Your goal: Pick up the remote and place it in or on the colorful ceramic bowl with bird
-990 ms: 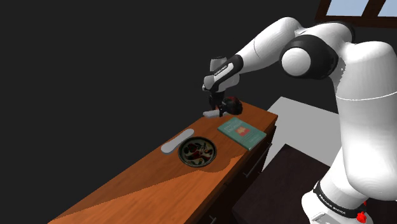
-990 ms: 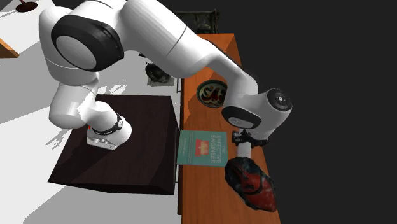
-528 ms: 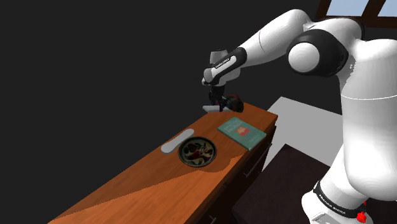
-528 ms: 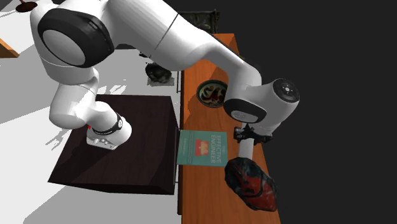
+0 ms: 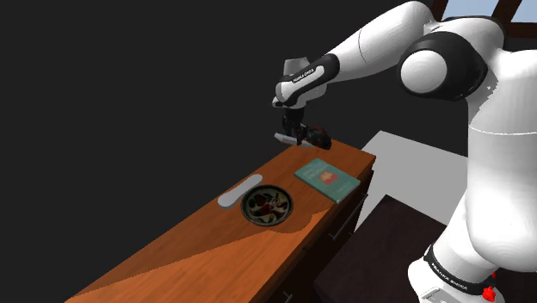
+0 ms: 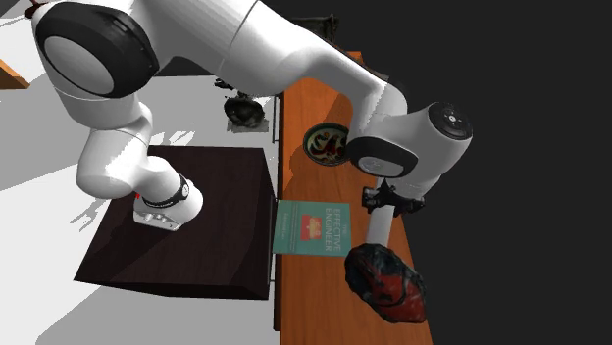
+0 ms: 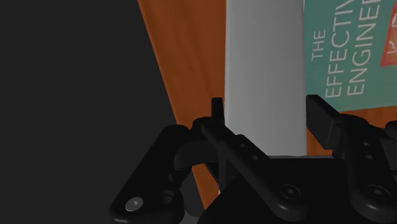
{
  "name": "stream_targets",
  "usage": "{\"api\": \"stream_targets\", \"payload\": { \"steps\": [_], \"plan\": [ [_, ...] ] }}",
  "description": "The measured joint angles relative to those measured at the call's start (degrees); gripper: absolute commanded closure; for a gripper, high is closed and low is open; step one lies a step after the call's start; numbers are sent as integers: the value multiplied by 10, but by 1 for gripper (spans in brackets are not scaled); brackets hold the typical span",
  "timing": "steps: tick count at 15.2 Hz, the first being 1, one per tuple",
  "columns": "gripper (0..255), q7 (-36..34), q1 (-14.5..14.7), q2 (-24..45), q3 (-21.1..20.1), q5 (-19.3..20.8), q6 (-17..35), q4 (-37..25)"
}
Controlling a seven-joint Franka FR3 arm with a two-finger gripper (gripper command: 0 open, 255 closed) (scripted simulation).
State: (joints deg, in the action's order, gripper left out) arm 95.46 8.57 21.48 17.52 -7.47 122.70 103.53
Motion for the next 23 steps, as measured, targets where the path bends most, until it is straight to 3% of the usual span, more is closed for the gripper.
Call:
{"api": "stream_targets", "payload": {
  "steps": [12, 23],
  "plan": [
    [255, -153, 105, -109, -37, 40, 46, 147],
    [255, -312, 194, -157, -98, 58, 65, 211]
  ]
}}
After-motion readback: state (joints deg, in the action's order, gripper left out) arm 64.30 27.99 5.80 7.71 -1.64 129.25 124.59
